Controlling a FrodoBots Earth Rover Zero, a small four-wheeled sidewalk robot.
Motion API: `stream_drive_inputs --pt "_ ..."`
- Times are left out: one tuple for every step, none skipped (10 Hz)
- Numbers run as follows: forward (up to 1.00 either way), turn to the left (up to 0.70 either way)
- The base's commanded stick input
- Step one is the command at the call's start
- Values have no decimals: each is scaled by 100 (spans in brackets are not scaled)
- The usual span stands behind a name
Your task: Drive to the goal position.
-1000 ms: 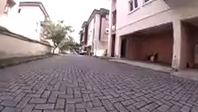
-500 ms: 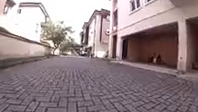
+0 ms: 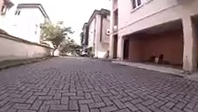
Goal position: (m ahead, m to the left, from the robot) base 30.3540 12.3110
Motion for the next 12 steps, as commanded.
stream_drive_inputs --pt "70 0" --pt "70 15" --pt "70 35" --pt "70 35" --pt "70 33" --pt "70 20" --pt "70 0" --pt "70 0" --pt "70 0" --pt "70 0" --pt "70 0" --pt "70 0"
